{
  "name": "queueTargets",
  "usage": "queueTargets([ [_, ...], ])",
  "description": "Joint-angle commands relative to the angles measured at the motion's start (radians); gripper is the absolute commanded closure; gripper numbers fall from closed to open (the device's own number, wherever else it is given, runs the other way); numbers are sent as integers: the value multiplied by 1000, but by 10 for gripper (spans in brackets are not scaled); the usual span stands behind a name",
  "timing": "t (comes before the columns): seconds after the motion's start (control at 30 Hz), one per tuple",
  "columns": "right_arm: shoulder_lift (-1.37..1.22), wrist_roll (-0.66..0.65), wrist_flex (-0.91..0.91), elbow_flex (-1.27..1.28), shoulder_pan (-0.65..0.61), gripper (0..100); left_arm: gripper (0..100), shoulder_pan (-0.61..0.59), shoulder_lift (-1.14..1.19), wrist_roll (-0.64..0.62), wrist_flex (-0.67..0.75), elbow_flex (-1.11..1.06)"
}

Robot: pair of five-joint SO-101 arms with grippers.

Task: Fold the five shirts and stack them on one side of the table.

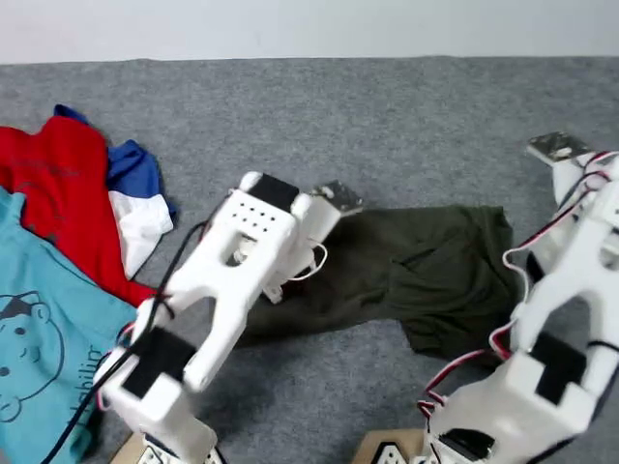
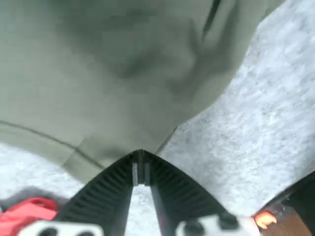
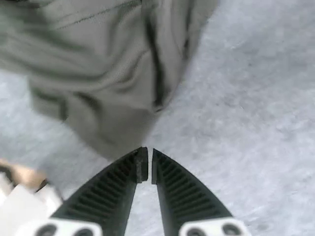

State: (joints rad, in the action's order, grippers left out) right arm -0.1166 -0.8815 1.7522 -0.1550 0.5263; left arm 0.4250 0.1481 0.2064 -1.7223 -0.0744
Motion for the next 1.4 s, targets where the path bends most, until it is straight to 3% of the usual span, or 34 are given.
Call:
queueTargets([
  [0.0, 170, 2, 36, 181, 19, 954, 998, -8, -149, 0, -32, 13],
  [0.2, 341, 2, 10, 460, 35, 874, 998, -89, -241, 0, -32, -73],
  [0.57, 380, -28, -209, 763, 111, 870, 998, -279, -273, 0, -32, -120],
  [0.93, 380, -26, -450, 895, 105, 868, 998, -305, -275, -2, -32, -140],
  [1.37, 378, -25, -564, 997, 22, 877, 998, -305, -275, -26, -32, -185],
])
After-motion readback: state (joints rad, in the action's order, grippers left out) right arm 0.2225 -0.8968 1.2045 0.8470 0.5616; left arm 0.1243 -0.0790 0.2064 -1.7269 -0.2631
